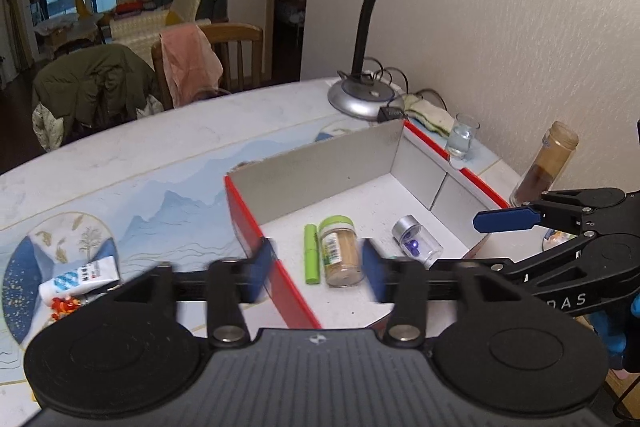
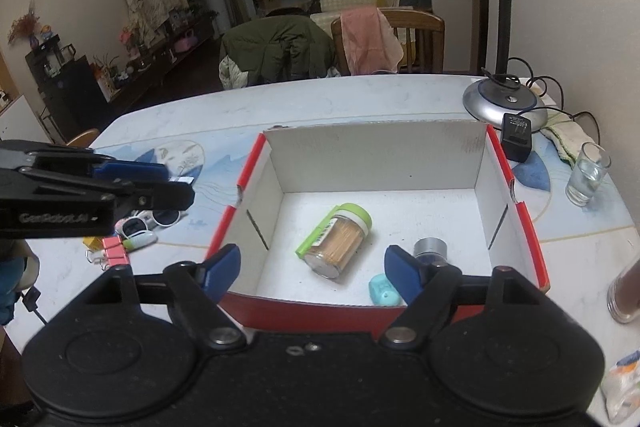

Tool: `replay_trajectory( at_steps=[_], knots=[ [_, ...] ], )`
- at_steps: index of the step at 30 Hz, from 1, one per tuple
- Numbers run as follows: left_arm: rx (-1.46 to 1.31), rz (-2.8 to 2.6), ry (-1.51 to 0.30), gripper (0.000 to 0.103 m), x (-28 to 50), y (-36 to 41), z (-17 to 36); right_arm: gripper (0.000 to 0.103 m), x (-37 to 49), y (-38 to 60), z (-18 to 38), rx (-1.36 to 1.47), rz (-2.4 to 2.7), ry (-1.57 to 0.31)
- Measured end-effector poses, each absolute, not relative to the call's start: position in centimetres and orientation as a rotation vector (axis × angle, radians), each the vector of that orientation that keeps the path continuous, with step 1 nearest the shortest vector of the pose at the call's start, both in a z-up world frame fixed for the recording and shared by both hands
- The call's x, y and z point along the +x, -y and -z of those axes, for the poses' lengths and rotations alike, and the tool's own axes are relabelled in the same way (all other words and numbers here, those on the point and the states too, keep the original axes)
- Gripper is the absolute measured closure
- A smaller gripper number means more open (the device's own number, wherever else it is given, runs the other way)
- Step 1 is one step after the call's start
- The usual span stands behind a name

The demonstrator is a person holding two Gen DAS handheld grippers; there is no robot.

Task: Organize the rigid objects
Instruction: 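Withdraw both tools from the box back toward the item pile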

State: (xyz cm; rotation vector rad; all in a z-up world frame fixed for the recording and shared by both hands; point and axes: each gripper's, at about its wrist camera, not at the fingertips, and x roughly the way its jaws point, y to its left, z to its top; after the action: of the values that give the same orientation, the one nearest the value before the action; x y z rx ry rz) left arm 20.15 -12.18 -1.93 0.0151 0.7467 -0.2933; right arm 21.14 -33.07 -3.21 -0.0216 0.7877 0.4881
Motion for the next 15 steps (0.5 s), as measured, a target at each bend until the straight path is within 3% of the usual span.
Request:
replay_trajectory(
  at_steps=[15],
  knots=[
    [-0.038,0.258,-0.704,0.031,15.3,5.6,1.2,0.004,16.6,28.3,2.0,0.058,-0.469,-0.706]
  ],
)
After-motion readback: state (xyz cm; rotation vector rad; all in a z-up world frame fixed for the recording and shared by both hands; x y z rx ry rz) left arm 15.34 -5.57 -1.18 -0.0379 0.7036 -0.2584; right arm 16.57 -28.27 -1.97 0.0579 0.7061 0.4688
